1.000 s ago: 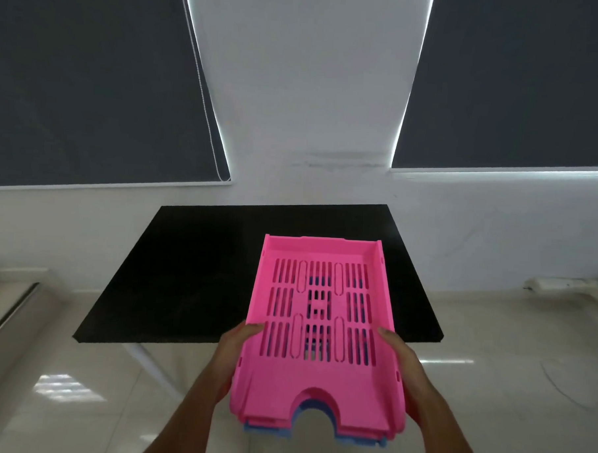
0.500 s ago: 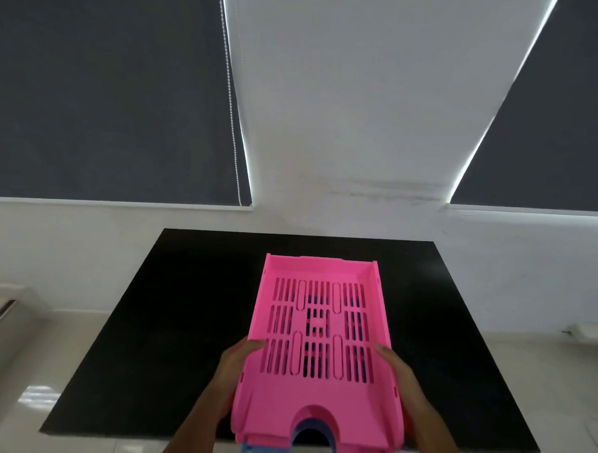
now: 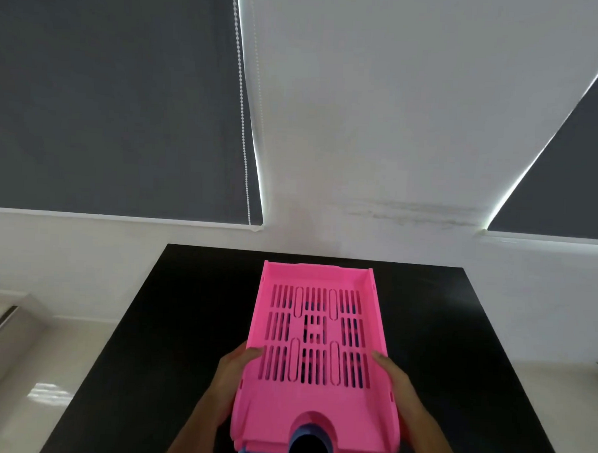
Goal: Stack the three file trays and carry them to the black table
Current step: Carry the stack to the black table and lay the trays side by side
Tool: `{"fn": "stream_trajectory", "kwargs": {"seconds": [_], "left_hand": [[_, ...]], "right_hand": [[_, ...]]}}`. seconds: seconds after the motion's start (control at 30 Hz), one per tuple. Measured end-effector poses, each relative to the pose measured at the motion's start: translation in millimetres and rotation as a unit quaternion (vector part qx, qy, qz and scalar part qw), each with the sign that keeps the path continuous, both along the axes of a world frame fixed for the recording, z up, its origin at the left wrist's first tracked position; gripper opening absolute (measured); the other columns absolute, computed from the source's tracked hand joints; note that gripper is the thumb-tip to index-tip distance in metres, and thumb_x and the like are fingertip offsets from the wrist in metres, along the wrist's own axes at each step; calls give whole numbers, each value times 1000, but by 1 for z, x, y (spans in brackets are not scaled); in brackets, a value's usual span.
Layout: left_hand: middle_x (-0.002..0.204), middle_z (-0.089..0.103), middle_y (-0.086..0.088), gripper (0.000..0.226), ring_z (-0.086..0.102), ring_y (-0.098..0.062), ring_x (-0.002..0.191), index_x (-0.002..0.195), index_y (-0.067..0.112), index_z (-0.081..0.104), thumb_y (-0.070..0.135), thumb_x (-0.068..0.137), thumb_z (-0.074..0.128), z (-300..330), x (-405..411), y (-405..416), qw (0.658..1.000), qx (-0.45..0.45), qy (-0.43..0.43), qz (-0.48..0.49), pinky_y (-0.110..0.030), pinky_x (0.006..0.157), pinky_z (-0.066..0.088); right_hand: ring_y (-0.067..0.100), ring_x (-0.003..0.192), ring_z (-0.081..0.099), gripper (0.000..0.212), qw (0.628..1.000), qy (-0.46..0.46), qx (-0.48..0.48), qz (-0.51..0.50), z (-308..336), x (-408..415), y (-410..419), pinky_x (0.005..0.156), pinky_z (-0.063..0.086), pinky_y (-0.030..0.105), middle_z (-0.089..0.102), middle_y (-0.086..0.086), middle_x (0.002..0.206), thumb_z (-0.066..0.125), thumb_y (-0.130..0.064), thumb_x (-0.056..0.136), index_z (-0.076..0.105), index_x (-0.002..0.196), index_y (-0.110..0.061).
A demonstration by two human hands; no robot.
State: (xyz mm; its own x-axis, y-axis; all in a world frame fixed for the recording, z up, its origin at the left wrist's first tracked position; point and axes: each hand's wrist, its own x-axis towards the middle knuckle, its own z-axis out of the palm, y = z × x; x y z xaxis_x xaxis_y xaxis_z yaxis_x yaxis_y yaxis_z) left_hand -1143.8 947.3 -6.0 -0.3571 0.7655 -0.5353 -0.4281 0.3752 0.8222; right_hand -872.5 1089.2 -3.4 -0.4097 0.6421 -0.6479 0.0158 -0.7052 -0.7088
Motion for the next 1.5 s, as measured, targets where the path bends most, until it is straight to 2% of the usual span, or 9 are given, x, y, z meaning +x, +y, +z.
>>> {"fn": "stream_trajectory", "kwargs": {"seconds": [0.27, 0.37, 0.47, 0.6, 0.73, 0.83, 1.03, 1.3, 1.5], "left_hand": [[108, 75, -21, 33, 73, -43, 99, 123, 16, 64, 15, 89, 67, 8, -2, 20, 997, 2, 72, -16, -65, 93, 54], [101, 78, -9, 44, 78, -29, 90, 118, 39, 61, 4, 92, 63, 18, 3, 26, 985, 23, 173, -1, -50, 81, 63], [98, 79, -4, 42, 79, -20, 84, 120, 37, 62, 4, 95, 60, 28, 3, 34, 965, 28, 258, -39, -36, 73, 65], [96, 77, -7, 27, 78, -21, 80, 115, 31, 66, 13, 100, 52, 35, 13, 38, 955, 8, 292, -48, -43, 77, 65], [93, 76, -9, 23, 78, -23, 77, 110, 30, 67, 16, 101, 50, 35, 21, 41, 953, -11, 302, -19, -45, 75, 66], [95, 76, -7, 26, 78, -21, 80, 114, 28, 66, 13, 101, 49, 35, 27, 42, 952, -19, 306, -2, -43, 74, 65], [98, 76, -2, 36, 77, -15, 81, 112, 36, 66, 6, 99, 51, 44, 42, 50, 947, -4, 319, 21, -36, 73, 63], [99, 76, 4, 47, 77, -13, 81, 112, 46, 61, 3, 99, 49, 61, 89, 90, 947, 49, 318, 20, -30, 67, 63], [112, 76, 1, 39, 74, -18, 98, 131, 24, 64, 5, 99, 53, 47, 151, 128, 938, 63, 341, -14, -47, 93, 59]], "right_hand": [[40, 101, 72, 48, 999, -31, 7, 30, 4, -1, 27, 85, 57, 51, 75, 22, 110, 66, -33, 84, 61, 126, -9], [26, 90, 76, 42, 983, -128, 128, 43, 8, 0, 30, 74, 58, 41, 76, 8, 104, 64, -25, 92, 58, 133, -16], [8, 89, 67, 51, 946, -215, 237, 47, 14, -3, 37, 69, 54, 29, 66, -8, 108, 69, -20, 89, 54, 138, -24], [11, 97, 67, 49, 916, -262, 294, 77, 17, -6, 38, 82, 57, 35, 67, -1, 118, 68, -23, 89, 57, 137, -23], [0, 83, 67, 39, 916, -259, 292, 89, 25, -6, 33, 63, 51, 18, 65, -16, 94, 64, -18, 93, 60, 131, -23], [-5, 79, 64, 39, 915, -256, 301, 82, 23, -3, 22, 57, 46, 13, 62, -20, 90, 58, -12, 96, 59, 132, -25], [0, 83, 71, 39, 915, -234, 327, 38, 23, 13, 20, 63, 55, 18, 72, -11, 99, 55, -10, 97, 61, 126, -36], [-4, 86, 64, 40, 912, -223, 344, -19, 34, 68, 53, 65, 49, 16, 67, -18, 97, 58, -9, 95, 62, 130, -28], [5, 87, 64, 40, 906, -256, 335, -45, 30, 139, 72, 84, 57, 40, 69, -8, 101, 58, -9, 94, 63, 130, -25]]}}
